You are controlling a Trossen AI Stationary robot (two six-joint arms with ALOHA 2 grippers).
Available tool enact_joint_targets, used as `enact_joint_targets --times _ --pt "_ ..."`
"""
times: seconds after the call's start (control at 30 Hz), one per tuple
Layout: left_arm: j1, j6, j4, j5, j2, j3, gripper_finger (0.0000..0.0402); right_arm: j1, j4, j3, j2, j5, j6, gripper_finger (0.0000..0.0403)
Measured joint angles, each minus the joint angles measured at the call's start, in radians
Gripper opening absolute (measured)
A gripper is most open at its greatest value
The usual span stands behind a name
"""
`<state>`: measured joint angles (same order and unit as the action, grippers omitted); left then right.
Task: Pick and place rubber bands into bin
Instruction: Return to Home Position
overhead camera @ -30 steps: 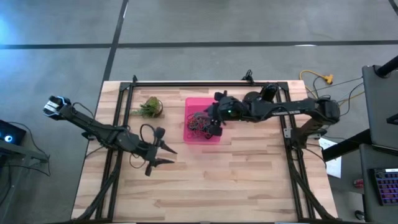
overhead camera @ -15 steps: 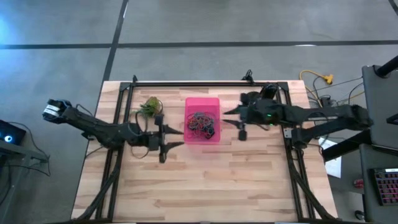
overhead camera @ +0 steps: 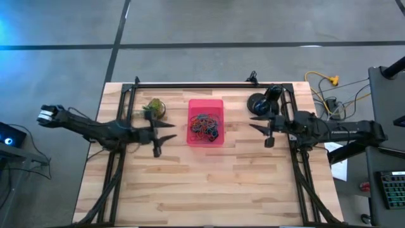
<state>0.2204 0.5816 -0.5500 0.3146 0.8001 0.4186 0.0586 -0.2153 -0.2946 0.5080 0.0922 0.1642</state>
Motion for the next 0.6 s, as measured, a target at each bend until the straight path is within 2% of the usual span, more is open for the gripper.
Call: enact_joint_targets --times 0.23,0.37,0.6 --pt "-0.016 -0.015 0.018 0.009 -0.247 -0.116 0.0154 0.000 -0.032 0.085 -0.111 -0.040 0.037 0.0106" --pt "-0.027 -0.021 0.018 -0.057 -0.345 -0.167 0.0154 0.000 -0.091 0.091 -0.127 -0.055 0.054 0.0104" --pt "-0.044 -0.026 0.023 -0.126 -0.429 -0.267 0.0154 0.000 -0.091 0.106 -0.126 -0.250 0.057 0.0105"
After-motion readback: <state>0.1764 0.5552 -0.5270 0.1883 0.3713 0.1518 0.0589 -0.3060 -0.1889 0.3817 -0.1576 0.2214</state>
